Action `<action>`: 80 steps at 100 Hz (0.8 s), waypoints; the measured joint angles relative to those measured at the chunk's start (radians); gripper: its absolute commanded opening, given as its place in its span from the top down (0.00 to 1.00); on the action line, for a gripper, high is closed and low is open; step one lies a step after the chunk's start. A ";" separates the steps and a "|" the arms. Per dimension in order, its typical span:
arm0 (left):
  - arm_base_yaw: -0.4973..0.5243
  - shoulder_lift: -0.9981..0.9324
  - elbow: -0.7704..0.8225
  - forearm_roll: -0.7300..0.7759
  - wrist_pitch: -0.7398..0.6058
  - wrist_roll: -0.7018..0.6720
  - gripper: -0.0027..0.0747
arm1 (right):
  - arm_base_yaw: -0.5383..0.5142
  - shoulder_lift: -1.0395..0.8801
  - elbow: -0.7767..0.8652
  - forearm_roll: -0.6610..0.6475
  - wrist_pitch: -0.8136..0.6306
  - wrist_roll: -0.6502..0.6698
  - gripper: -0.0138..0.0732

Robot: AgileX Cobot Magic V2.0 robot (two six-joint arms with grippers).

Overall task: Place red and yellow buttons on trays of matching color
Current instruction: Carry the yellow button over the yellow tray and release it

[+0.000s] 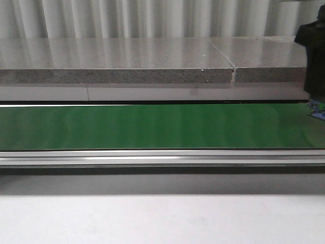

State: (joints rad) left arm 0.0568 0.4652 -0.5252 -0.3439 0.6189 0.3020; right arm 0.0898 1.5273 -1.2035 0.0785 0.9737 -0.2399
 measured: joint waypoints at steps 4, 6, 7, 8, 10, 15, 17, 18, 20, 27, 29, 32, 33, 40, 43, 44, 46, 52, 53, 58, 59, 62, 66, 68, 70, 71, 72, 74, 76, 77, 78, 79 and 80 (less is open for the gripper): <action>0.000 0.000 0.000 0.000 0.000 0.000 0.99 | -0.017 -0.020 0.000 -0.029 0.007 0.027 0.87; 0.000 0.000 0.000 0.000 0.000 0.000 0.99 | -0.027 -0.029 0.000 -0.042 0.010 0.043 0.87; 0.000 0.000 0.000 0.000 0.000 0.000 0.99 | -0.031 -0.032 0.000 -0.046 0.016 0.052 0.87; 0.000 0.000 0.000 0.000 0.000 0.000 0.99 | -0.038 -0.038 0.000 -0.053 0.016 0.057 0.87; 0.000 0.000 0.000 0.000 0.000 0.000 0.99 | -0.051 -0.047 0.000 -0.064 0.023 0.071 0.87; 0.000 0.000 0.000 0.000 0.000 0.000 0.99 | -0.085 -0.065 0.000 -0.079 0.027 0.096 0.87; 0.000 0.000 0.000 0.000 0.000 0.000 0.99 | -0.102 -0.073 0.000 -0.079 0.030 0.104 0.87; 0.000 0.000 0.000 0.000 0.000 0.000 0.99 | -0.108 -0.075 0.000 -0.079 0.030 0.107 0.87; 0.000 0.000 0.000 0.000 0.000 0.000 0.99 | -0.126 -0.081 0.000 -0.084 0.030 0.113 0.87; 0.000 0.000 0.000 0.000 0.000 0.000 0.99 | -0.194 -0.100 0.009 -0.088 0.026 0.133 0.87; 0.000 0.000 0.000 0.000 0.000 0.000 0.99 | -0.217 -0.104 0.013 -0.090 0.024 0.139 0.87; 0.000 0.000 0.000 0.000 0.000 0.000 0.99 | -0.248 -0.108 0.018 -0.090 0.019 0.148 0.87; 0.000 0.000 0.000 0.000 0.000 0.000 0.99 | -0.264 -0.108 0.020 -0.090 0.016 0.152 0.87; 0.000 0.000 0.000 0.000 0.000 0.000 0.99 | -0.344 -0.110 0.024 -0.093 -0.003 0.174 0.87; 0.000 0.000 0.000 0.000 0.000 0.000 0.99 | -0.375 -0.110 0.024 -0.096 -0.013 0.185 0.87; 0.000 0.000 0.000 0.000 0.000 0.000 0.99 | -0.383 -0.110 0.024 -0.096 -0.018 0.187 0.87; 0.000 0.000 0.000 0.000 0.000 0.000 0.99 | -0.405 -0.110 0.024 -0.096 -0.023 0.195 0.87; 0.000 0.000 0.000 0.000 0.000 0.000 0.99 | -0.468 -0.110 0.024 -0.097 -0.053 0.217 0.87; 0.000 0.000 0.000 0.000 0.000 0.000 0.99 | -0.475 -0.110 0.024 -0.098 -0.055 0.219 0.87; 0.000 0.000 0.000 0.000 0.000 0.000 0.99 | -0.517 -0.110 0.024 -0.101 -0.082 0.234 0.87; 0.000 0.000 0.000 0.000 0.000 0.000 0.99 | -0.528 -0.110 0.024 -0.100 -0.085 0.240 0.87; 0.000 0.000 0.000 0.000 0.000 0.000 0.99 | -0.548 -0.110 0.024 -0.100 -0.097 0.240 0.87; 0.000 0.000 0.000 0.000 0.000 0.000 0.99 | -0.575 -0.110 0.024 -0.100 -0.115 0.250 0.87; 0.000 0.000 0.000 0.000 0.000 0.000 0.99 | -0.587 -0.110 0.024 -0.100 -0.123 0.252 0.87; 0.000 0.000 0.000 0.000 0.000 0.000 0.99 | -0.594 -0.110 0.024 -0.100 -0.131 0.253 0.87; 0.000 0.000 0.000 0.000 0.000 0.000 0.99 | -0.601 -0.110 0.024 -0.100 -0.133 0.256 0.87; 0.000 0.000 0.000 0.000 0.000 0.000 0.99 | -0.604 -0.110 0.024 -0.100 -0.138 0.256 0.87; 0.000 0.000 0.000 0.000 0.000 0.000 0.99 | -0.612 -0.108 0.024 -0.100 -0.142 0.258 0.87; 0.000 0.000 0.000 0.000 0.000 0.000 0.99 | -0.619 -0.106 0.024 -0.100 -0.146 0.257 0.87; 0.000 0.000 0.000 0.000 0.000 0.000 0.99 | -0.621 -0.105 0.024 -0.100 -0.150 0.257 0.87; 0.000 0.000 0.000 0.000 0.000 0.000 0.99 | -0.624 -0.103 0.024 -0.100 -0.151 0.257 0.87; 0.000 0.000 0.000 0.000 0.000 0.000 0.99 | -0.627 -0.100 0.024 -0.100 -0.153 0.258 0.87; 0.000 0.000 0.000 0.000 0.000 0.000 0.99 | -0.629 -0.097 0.024 -0.100 -0.154 0.258 0.87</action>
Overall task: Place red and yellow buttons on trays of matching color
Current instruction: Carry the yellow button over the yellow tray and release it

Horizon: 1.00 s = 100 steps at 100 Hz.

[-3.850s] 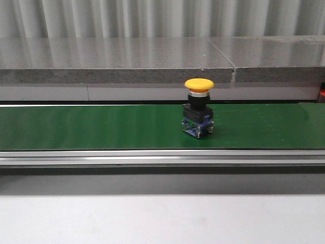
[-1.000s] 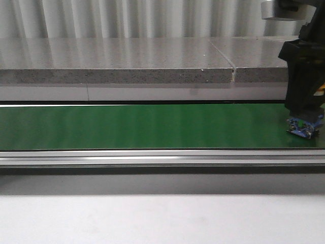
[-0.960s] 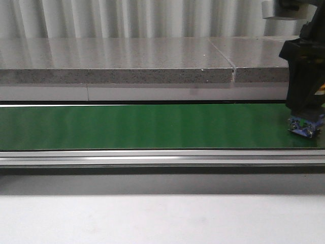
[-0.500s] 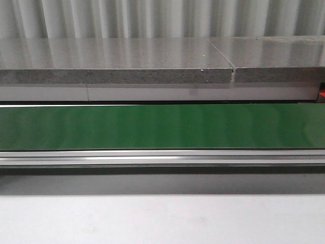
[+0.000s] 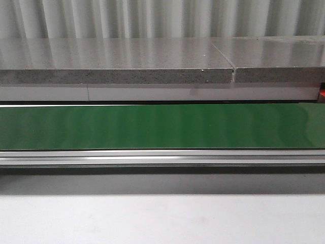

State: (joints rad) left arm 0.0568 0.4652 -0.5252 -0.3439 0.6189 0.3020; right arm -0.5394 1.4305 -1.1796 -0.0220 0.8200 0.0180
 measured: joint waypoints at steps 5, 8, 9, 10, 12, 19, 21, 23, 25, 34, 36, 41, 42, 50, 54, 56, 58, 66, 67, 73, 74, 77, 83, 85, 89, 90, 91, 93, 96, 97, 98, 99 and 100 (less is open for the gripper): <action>0.000 0.000 0.000 0.000 0.000 0.000 0.99 | -0.005 0.013 0.000 0.000 -0.007 0.004 0.87; 0.000 0.000 0.000 0.000 0.000 0.000 0.99 | -0.006 0.023 0.000 0.000 -0.012 0.004 0.87; 0.000 0.000 0.000 0.000 0.000 0.000 0.99 | -0.006 0.028 0.000 0.000 -0.014 0.004 0.87; 0.000 0.000 0.000 0.000 0.000 0.000 0.99 | -0.006 0.030 0.000 0.000 -0.014 0.004 0.87; 0.000 0.000 0.000 0.000 0.000 0.000 0.99 | -0.006 0.039 0.000 0.000 -0.016 0.004 0.87; 0.000 0.000 0.000 0.000 0.000 0.000 0.99 | -0.006 0.071 0.000 0.000 -0.025 0.004 0.87; 0.000 0.000 0.000 0.000 0.000 0.000 0.99 | -0.009 0.082 0.000 0.000 -0.028 0.004 0.87; 0.000 0.000 0.000 0.000 0.000 0.000 0.99 | -0.009 0.093 0.000 0.000 -0.031 0.004 0.87; 0.000 0.000 0.000 0.000 0.000 0.000 0.99 | -0.009 0.100 0.000 0.000 -0.033 0.004 0.87; 0.000 0.000 0.000 0.000 0.000 0.000 0.99 | -0.028 0.142 0.000 0.000 -0.040 0.006 0.87; 0.000 0.000 0.000 0.000 0.000 0.000 0.99 | -0.034 0.150 0.000 0.000 -0.041 0.006 0.87; 0.000 0.000 0.000 0.000 0.000 0.000 0.99 | -0.050 0.165 0.000 0.000 -0.045 0.006 0.87; 0.000 0.000 0.000 0.000 0.000 0.000 0.99 | -0.055 0.169 0.000 0.000 -0.047 0.006 0.87; 0.000 0.000 0.000 0.000 0.000 0.000 0.99 | -0.079 0.186 0.002 0.000 -0.057 0.012 0.87; 0.000 0.000 0.000 0.000 0.000 0.000 0.99 | -0.089 0.191 0.001 0.000 -0.061 0.016 0.87; 0.000 0.000 0.000 0.000 0.000 0.000 0.99 | -0.091 0.193 0.001 0.000 -0.063 0.019 0.87; 0.000 0.000 0.000 0.000 0.000 0.000 0.99 | -0.094 0.196 0.001 0.000 -0.065 0.018 0.87; 0.000 0.000 0.000 0.000 0.000 0.000 0.99 | -0.101 0.212 0.001 0.000 -0.077 0.023 0.87; 0.000 0.000 0.000 0.000 0.000 0.000 0.99 | -0.100 0.215 0.001 0.000 -0.080 0.023 0.87; 0.000 0.000 0.000 0.000 0.000 0.000 0.99 | -0.100 0.233 0.001 0.000 -0.085 0.023 0.87; 0.000 0.000 0.000 0.000 0.000 0.000 0.99 | -0.100 0.238 0.001 0.000 -0.087 0.023 0.87; 0.000 0.000 0.000 0.000 0.000 0.000 0.99 | -0.100 0.250 0.001 0.000 -0.087 0.023 0.87; 0.000 0.000 0.000 0.000 0.000 0.000 0.99 | -0.100 0.276 0.001 0.000 -0.090 0.025 0.87; 0.000 0.000 0.000 0.000 0.000 0.000 0.99 | -0.100 0.285 0.001 0.000 -0.090 0.025 0.87; 0.000 0.000 0.000 0.000 0.000 0.000 0.99 | -0.100 0.304 0.001 0.000 -0.091 0.027 0.87; 0.000 0.000 0.000 0.000 0.000 0.000 0.99 | -0.100 0.306 0.001 0.000 -0.091 0.027 0.87; 0.000 0.000 0.000 0.000 0.000 0.000 0.99 | -0.100 0.312 0.001 0.000 -0.091 0.027 0.87; 0.000 0.000 0.000 0.000 0.000 0.000 0.99 | -0.100 0.320 0.001 0.000 -0.092 0.027 0.87; 0.000 0.000 0.000 0.000 0.000 0.000 0.99 | -0.100 0.330 0.001 0.002 -0.094 0.027 0.87; 0.000 0.000 0.000 0.000 0.000 0.000 0.99 | -0.100 0.333 0.001 0.002 -0.094 0.027 0.87; 0.000 0.000 0.000 0.000 0.000 0.000 0.99 | -0.100 0.337 0.001 0.002 -0.094 0.027 0.87; 0.000 0.000 0.000 0.000 0.000 0.000 0.99 | -0.100 0.339 0.001 0.002 -0.094 0.027 0.87; 0.000 0.000 0.000 0.000 0.000 0.000 0.99 | -0.100 0.344 0.001 0.002 -0.094 0.027 0.86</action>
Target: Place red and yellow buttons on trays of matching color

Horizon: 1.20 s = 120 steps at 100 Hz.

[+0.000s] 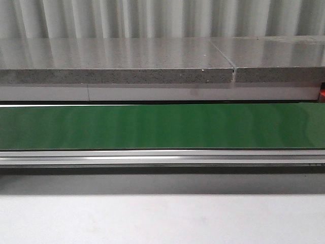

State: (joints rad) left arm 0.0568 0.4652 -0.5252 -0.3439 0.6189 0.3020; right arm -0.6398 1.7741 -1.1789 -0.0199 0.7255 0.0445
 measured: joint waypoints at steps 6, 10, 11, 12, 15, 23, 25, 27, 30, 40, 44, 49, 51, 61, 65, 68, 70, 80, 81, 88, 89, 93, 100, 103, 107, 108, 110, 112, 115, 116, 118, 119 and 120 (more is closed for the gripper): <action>0.000 0.000 0.000 0.000 0.000 0.000 0.99 | 0.000 0.015 0.000 0.001 -0.002 0.002 0.83; 0.000 0.000 0.000 0.000 0.000 0.000 0.99 | 0.000 0.020 0.000 0.001 -0.004 0.002 0.79; 0.000 0.000 0.000 0.000 0.000 0.000 0.99 | 0.000 0.023 0.000 0.001 -0.004 0.002 0.77; 0.000 0.000 0.000 0.000 0.000 0.000 0.99 | 0.000 0.023 0.000 0.001 -0.004 0.002 0.76; 0.000 0.000 0.000 0.000 0.000 0.000 0.99 | 0.000 0.025 0.000 0.001 -0.005 0.002 0.72; 0.000 0.000 0.000 0.000 0.000 0.000 0.99 | 0.000 0.025 0.000 0.001 -0.006 0.002 0.58; 0.000 0.000 0.000 0.000 0.000 0.000 0.99 | 0.000 0.025 0.000 0.001 -0.006 0.002 0.54; 0.000 0.000 0.000 0.000 0.000 0.000 0.99 | 0.000 0.025 0.000 0.001 -0.006 0.004 0.52; 0.000 0.000 0.000 0.000 0.000 0.000 0.99 | 0.000 0.025 0.000 0.001 -0.006 0.004 0.45; 0.000 0.000 0.000 0.000 0.000 0.000 0.99 | 0.000 0.025 0.000 0.001 -0.007 0.004 0.30; 0.000 0.000 0.000 0.000 0.000 0.000 0.99 | 0.000 0.025 0.000 0.001 -0.009 0.004 0.25; 0.000 0.000 0.000 0.000 0.000 0.000 0.99 | 0.000 0.025 0.000 0.001 -0.009 0.004 0.22; 0.000 0.000 0.000 0.000 0.000 0.000 0.99 | 0.000 0.025 0.000 0.001 -0.009 0.004 0.21; 0.000 0.000 0.000 0.000 0.000 0.000 0.99 | 0.000 0.022 0.000 0.001 -0.009 0.006 0.21; 0.000 0.000 0.000 0.000 0.000 0.000 0.99 | 0.000 0.017 0.000 0.002 -0.009 0.008 0.21; 0.000 0.000 0.000 0.000 0.000 0.000 0.99 | 0.000 0.012 0.000 0.002 -0.009 0.008 0.21; 0.000 0.000 0.000 0.000 0.000 0.000 0.99 | 0.000 0.007 0.000 0.002 -0.009 0.008 0.21; 0.000 0.000 0.000 0.000 0.000 0.000 0.99 | 0.000 -0.030 0.000 0.004 -0.009 0.010 0.21; 0.000 0.000 0.000 0.000 0.000 0.000 0.99 | 0.000 -0.034 0.000 0.004 -0.009 0.010 0.21; 0.000 0.000 0.000 0.000 0.000 0.000 0.99 | 0.000 -0.073 0.000 0.004 -0.009 0.012 0.21; 0.000 0.000 0.000 0.000 0.000 0.000 0.99 | 0.000 -0.082 0.000 0.004 -0.009 0.012 0.21; 0.000 0.000 0.000 0.000 0.000 0.000 0.99 | 0.000 -0.109 0.000 0.004 -0.009 0.012 0.21; 0.000 0.000 0.000 0.000 0.000 0.000 0.99 | 0.000 -0.155 0.000 0.010 -0.009 0.014 0.21; 0.000 0.000 0.000 0.000 0.000 0.000 0.99 | 0.000 -0.174 0.000 0.020 -0.009 0.014 0.21; 0.000 0.000 0.000 0.000 0.000 0.000 0.99 | 0.000 -0.200 0.000 0.020 -0.009 0.014 0.21; 0.000 0.000 0.000 0.000 0.000 0.000 0.99 | 0.003 -0.205 0.000 0.028 -0.009 0.014 0.21; 0.000 0.000 0.000 0.000 0.000 0.000 0.99 | 0.004 -0.218 0.000 0.030 -0.009 0.014 0.21; 0.000 0.000 0.000 0.000 0.000 0.000 0.99 | 0.010 -0.232 0.000 0.033 -0.009 0.014 0.21; 0.000 0.000 0.000 0.000 0.000 0.000 0.99 | 0.017 -0.249 0.000 0.034 -0.009 0.014 0.21; 0.000 0.000 0.000 0.000 0.000 0.000 0.99 | 0.022 -0.253 0.000 0.034 -0.009 0.014 0.21; 0.000 0.000 0.000 0.000 0.000 0.000 0.99 | 0.030 -0.265 0.000 0.037 -0.009 0.014 0.21; 0.000 0.000 0.000 0.000 0.000 0.000 0.99 | 0.034 -0.273 0.000 0.037 -0.009 0.014 0.21; 0.000 0.000 0.000 0.000 0.000 0.000 0.99 | 0.037 -0.277 0.000 0.037 -0.009 0.014 0.21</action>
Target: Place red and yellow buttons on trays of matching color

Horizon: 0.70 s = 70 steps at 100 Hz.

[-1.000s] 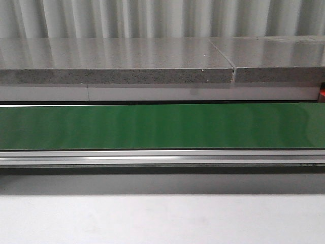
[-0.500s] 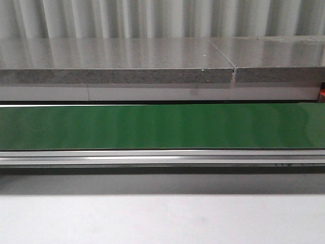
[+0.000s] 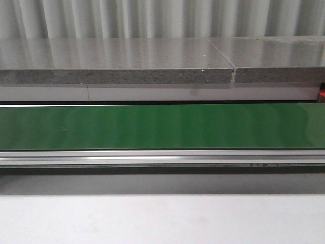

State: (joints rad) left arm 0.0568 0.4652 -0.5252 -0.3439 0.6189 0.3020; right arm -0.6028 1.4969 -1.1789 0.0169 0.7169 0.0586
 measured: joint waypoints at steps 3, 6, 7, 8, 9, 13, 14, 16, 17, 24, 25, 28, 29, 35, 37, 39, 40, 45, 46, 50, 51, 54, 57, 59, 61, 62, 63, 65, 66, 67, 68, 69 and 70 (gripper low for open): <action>0.000 0.000 0.000 0.000 0.000 0.000 0.99 | 0.019 -0.016 0.000 0.002 0.000 0.000 0.21; 0.000 0.000 0.000 0.000 0.000 0.000 0.99 | 0.037 -0.035 0.000 0.002 0.002 -0.004 0.21; 0.000 0.000 0.000 0.000 0.000 0.000 0.99 | 0.042 -0.039 0.000 0.002 0.002 -0.004 0.21; 0.000 0.000 0.000 0.000 0.000 0.000 0.99 | 0.052 -0.047 0.000 0.002 0.002 -0.006 0.21; 0.000 0.000 0.000 0.000 0.000 0.000 0.99 | 0.058 -0.050 0.000 0.002 0.002 -0.009 0.21; 0.000 0.000 0.000 0.000 0.000 0.000 0.99 | 0.094 -0.072 0.000 0.002 0.004 -0.018 0.21; 0.000 0.000 0.000 0.000 0.000 0.000 0.99 | 0.100 -0.075 0.000 0.002 0.006 -0.018 0.21; 0.000 0.000 0.000 0.000 0.000 0.000 0.99 | 0.120 -0.086 0.000 0.004 0.007 -0.025 0.21; 0.000 0.000 0.000 0.000 0.000 0.000 0.99 | 0.134 -0.089 0.000 0.004 0.009 -0.026 0.21; 0.000 0.000 0.000 0.000 0.000 0.000 0.99 | 0.207 -0.123 0.000 0.004 0.011 -0.041 0.21; 0.000 0.000 0.000 0.000 0.000 0.000 0.99 | 0.214 -0.130 0.000 0.004 0.011 -0.043 0.21; 0.000 0.000 0.000 0.000 0.000 0.000 0.99 | 0.244 -0.144 0.000 0.006 0.012 -0.048 0.21; 0.000 0.000 0.000 0.000 0.000 0.000 0.99 | 0.259 -0.151 0.000 0.006 0.013 -0.048 0.21; 0.000 0.000 0.000 0.000 0.000 0.000 0.99 | 0.319 -0.180 0.000 0.009 0.014 -0.059 0.21; 0.000 0.000 0.000 0.000 0.000 0.000 0.99 | 0.339 -0.191 0.000 0.008 0.016 -0.067 0.21; 0.000 0.000 0.000 0.000 0.000 0.000 0.99 | 0.359 -0.203 0.000 0.010 0.016 -0.072 0.21; 0.000 0.000 0.000 0.000 0.000 0.000 0.99 | 0.372 -0.207 0.002 0.010 0.016 -0.074 0.21; 0.000 0.000 0.000 0.000 0.000 0.000 0.99 | 0.412 -0.242 0.009 0.012 0.016 -0.086 0.21; 0.000 0.000 0.000 0.000 0.000 0.000 0.99 | 0.417 -0.247 0.013 0.012 0.016 -0.088 0.21; 0.000 0.000 0.000 0.000 0.000 0.000 0.99 | 0.445 -0.274 0.023 0.012 0.016 -0.090 0.21; 0.000 0.000 0.000 0.000 0.000 0.000 0.99 | 0.449 -0.279 0.028 0.012 0.016 -0.093 0.21; 0.000 0.000 0.000 0.000 0.000 0.000 0.99 | 0.467 -0.299 0.040 0.012 0.016 -0.095 0.21; 0.000 0.000 0.000 0.000 0.000 0.000 0.99 | 0.479 -0.325 0.055 0.012 0.016 -0.095 0.21; 0.000 0.000 0.000 0.000 0.000 0.000 0.99 | 0.487 -0.341 0.068 0.012 0.014 -0.095 0.21; 0.000 0.000 0.000 0.000 0.000 0.000 0.99 | 0.494 -0.352 0.082 0.012 0.012 -0.095 0.21; 0.000 0.000 0.000 0.000 0.000 0.000 0.99 | 0.496 -0.363 0.088 0.012 0.012 -0.095 0.21; 0.000 0.000 0.000 0.000 0.000 0.000 0.99 | 0.498 -0.370 0.098 0.012 0.010 -0.095 0.21; 0.000 0.000 0.000 0.000 0.000 0.000 0.99 | 0.500 -0.387 0.115 0.012 0.010 -0.097 0.21; 0.000 0.000 0.000 0.000 0.000 0.000 0.99 | 0.504 -0.399 0.121 0.012 0.010 -0.097 0.21; 0.000 0.000 0.000 0.000 0.000 0.000 0.99 | 0.506 -0.406 0.133 0.012 0.008 -0.097 0.21; 0.000 0.000 0.000 0.000 0.000 0.000 0.99 | 0.508 -0.412 0.138 0.012 0.007 -0.097 0.22; 0.000 0.000 0.000 0.000 0.000 0.000 0.99 | 0.509 -0.424 0.145 0.012 0.005 -0.097 0.22; 0.000 0.000 0.000 0.000 0.000 0.000 0.99 | 0.509 -0.430 0.157 0.012 0.003 -0.097 0.22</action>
State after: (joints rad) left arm 0.0568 0.4652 -0.5252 -0.3439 0.6189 0.3020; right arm -0.0941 1.0666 -1.0222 0.0292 0.7194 -0.0382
